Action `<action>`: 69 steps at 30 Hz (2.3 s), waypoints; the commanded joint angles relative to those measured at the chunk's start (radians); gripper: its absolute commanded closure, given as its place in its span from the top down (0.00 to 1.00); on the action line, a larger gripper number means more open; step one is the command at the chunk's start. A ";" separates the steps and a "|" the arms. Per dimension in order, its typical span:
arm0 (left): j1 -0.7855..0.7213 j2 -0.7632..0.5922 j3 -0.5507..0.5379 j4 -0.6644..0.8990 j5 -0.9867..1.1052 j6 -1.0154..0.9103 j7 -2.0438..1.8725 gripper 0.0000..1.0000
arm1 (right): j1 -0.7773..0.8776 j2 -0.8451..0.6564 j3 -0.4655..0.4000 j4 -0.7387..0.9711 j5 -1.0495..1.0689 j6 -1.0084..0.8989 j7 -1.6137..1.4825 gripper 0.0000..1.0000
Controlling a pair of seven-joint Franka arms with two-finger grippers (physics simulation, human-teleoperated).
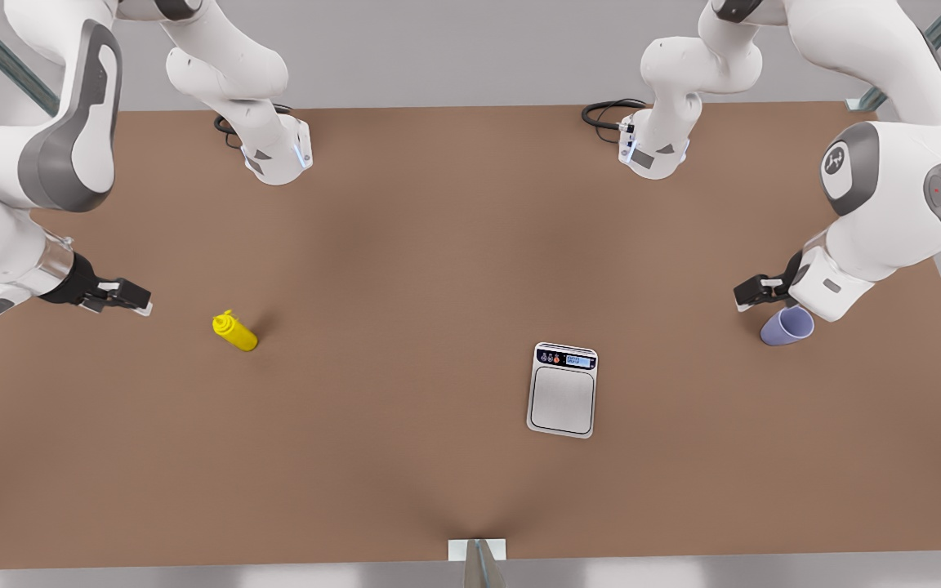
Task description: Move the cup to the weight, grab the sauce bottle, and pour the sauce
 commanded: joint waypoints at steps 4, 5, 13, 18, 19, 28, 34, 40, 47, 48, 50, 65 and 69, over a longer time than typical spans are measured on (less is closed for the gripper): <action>0.019 0.006 0.020 -0.090 0.008 0.017 -0.013 1.00 | -0.006 0.000 0.000 -0.002 0.000 0.000 0.000 1.00; 0.058 0.021 0.071 -0.130 0.013 0.055 0.015 1.00 | -0.006 0.001 0.000 0.000 0.000 0.000 -0.002 1.00; 0.301 0.141 0.130 -0.390 0.007 0.395 0.453 1.00 | -0.006 0.008 0.000 0.002 0.002 0.006 -0.002 1.00; 0.330 0.209 0.147 -0.413 0.011 0.483 0.460 1.00 | -0.005 0.063 0.003 0.075 0.031 0.005 -0.002 1.00; 0.331 0.215 0.147 -0.416 0.013 0.483 0.461 1.00 | -0.005 0.063 0.003 0.075 0.031 0.005 -0.002 1.00; 0.350 0.273 0.149 -0.423 0.013 0.521 0.487 1.00 | -0.006 0.063 0.000 0.074 0.032 0.000 -0.029 1.00; 0.350 0.310 0.149 -0.422 0.013 0.549 0.486 1.00 | -0.006 0.063 0.000 0.074 0.034 0.000 -0.029 1.00; 0.350 0.316 0.147 -0.422 0.003 0.550 0.473 0.32 | -0.008 0.063 0.000 0.074 0.034 0.000 -0.029 1.00; 0.350 0.330 0.147 -0.422 0.002 0.564 0.467 0.27 | -0.008 0.063 0.000 0.074 0.034 0.000 -0.031 1.00; 0.350 0.330 0.146 -0.420 0.000 0.564 0.454 0.23 | -0.008 0.063 0.000 0.074 0.034 -0.002 -0.031 1.00; 0.350 0.330 0.144 -0.422 0.002 0.563 0.421 0.21 | -0.008 0.063 0.000 0.074 0.034 0.000 -0.031 1.00; 0.200 0.216 0.100 -0.348 -0.007 0.448 0.225 0.21 | -0.017 0.066 -0.006 0.080 0.071 -0.003 -0.031 1.00; 0.192 0.282 -0.103 -0.140 -0.009 0.325 -0.076 0.21 | -0.169 0.198 -0.006 0.195 0.316 -0.103 -0.023 1.00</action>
